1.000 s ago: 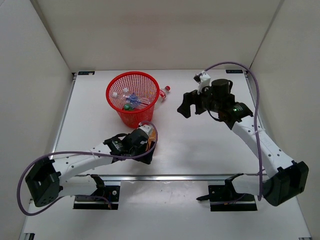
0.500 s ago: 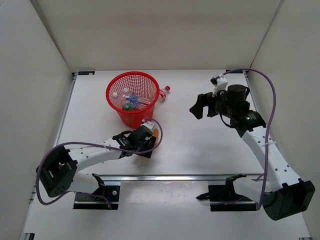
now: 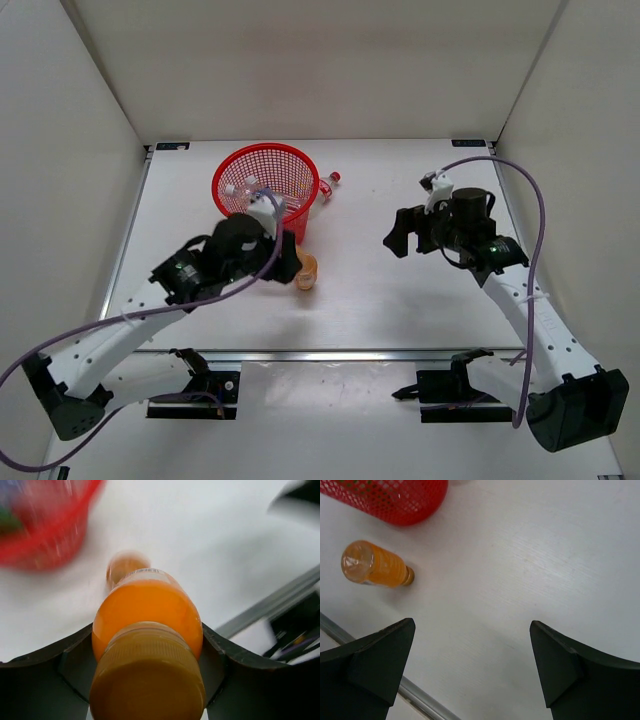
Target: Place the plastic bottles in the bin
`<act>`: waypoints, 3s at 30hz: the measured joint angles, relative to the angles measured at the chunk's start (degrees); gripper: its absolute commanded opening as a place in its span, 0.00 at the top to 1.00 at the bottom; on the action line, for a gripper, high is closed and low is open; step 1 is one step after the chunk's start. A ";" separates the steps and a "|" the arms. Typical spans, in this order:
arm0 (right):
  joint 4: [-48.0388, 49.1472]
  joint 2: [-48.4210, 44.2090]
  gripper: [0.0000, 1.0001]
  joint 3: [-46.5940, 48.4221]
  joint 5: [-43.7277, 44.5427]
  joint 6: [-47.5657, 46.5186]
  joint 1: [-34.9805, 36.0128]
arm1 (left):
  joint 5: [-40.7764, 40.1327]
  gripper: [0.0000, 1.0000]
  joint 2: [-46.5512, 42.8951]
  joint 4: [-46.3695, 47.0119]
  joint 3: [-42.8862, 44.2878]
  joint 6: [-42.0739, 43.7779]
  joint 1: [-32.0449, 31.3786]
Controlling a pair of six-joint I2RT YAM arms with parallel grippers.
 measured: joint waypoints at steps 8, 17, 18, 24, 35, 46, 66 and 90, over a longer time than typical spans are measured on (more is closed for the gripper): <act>-1.79 -0.24 0.03 -4.46 5.35 -1.75 8.98 | -8.50 0.46 7.93 6.47 24.37 0.11 9.88; -0.22 2.12 0.01 -6.08 7.43 -2.54 15.23 | -9.53 0.24 26.86 11.96 24.52 -1.22 22.21; 0.13 2.69 0.00 -6.38 7.37 -2.51 15.58 | -9.05 0.08 27.69 11.63 24.02 -1.31 22.21; 4.37 9.07 0.01 -6.51 7.34 -3.23 21.27 | -8.48 0.01 25.07 11.02 22.77 -1.70 19.67; 16.02 19.93 0.01 -6.47 5.70 -9.42 28.22 | -12.07 0.01 7.06 -0.70 19.06 -3.63 21.84; 29.66 33.66 0.01 -0.92 5.38 -10.64 35.06 | -13.42 0.01 -7.32 -16.61 7.67 -7.39 23.85; 25.20 16.68 0.83 0.37 7.06 -1.99 28.52 | -14.29 0.01 -12.96 -17.88 0.74 -11.04 24.63; 17.18 46.73 0.01 46.84 -1.38 -2.34 23.06 | -8.46 0.01 -6.34 -11.43 -3.87 -11.56 29.38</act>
